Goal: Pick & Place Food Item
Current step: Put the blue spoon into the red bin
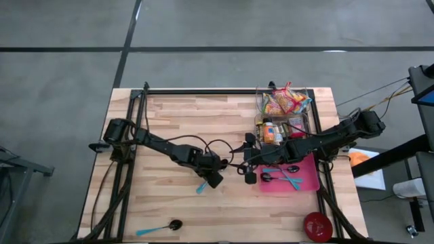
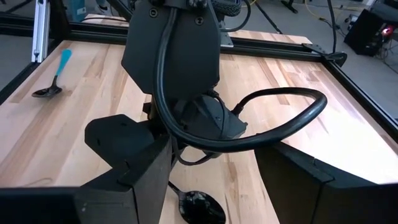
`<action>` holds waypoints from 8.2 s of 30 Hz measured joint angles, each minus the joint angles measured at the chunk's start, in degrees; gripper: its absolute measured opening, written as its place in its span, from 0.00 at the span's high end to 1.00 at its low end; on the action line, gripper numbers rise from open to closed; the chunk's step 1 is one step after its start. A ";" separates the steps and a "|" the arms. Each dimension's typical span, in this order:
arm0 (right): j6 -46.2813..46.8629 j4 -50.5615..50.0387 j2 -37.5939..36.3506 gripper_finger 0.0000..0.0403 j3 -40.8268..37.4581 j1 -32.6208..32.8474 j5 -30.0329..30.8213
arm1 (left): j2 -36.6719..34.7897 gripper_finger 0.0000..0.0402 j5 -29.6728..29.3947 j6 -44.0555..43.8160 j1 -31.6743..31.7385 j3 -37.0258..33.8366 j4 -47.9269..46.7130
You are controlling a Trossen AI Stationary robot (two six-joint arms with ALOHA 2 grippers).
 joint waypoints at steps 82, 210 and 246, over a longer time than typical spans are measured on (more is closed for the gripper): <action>0.04 0.44 -0.04 0.44 0.02 0.00 -0.01 | -27.77 0.13 -24.45 11.94 -0.09 -0.17 -38.76; -12.88 -25.51 36.85 0.93 28.86 -7.13 -20.76 | -31.91 0.13 -28.51 11.62 -0.12 -0.15 -34.10; 25.13 -65.96 1.47 0.93 18.63 5.85 -10.09 | -31.91 0.13 -28.51 11.63 -0.13 -0.15 -34.08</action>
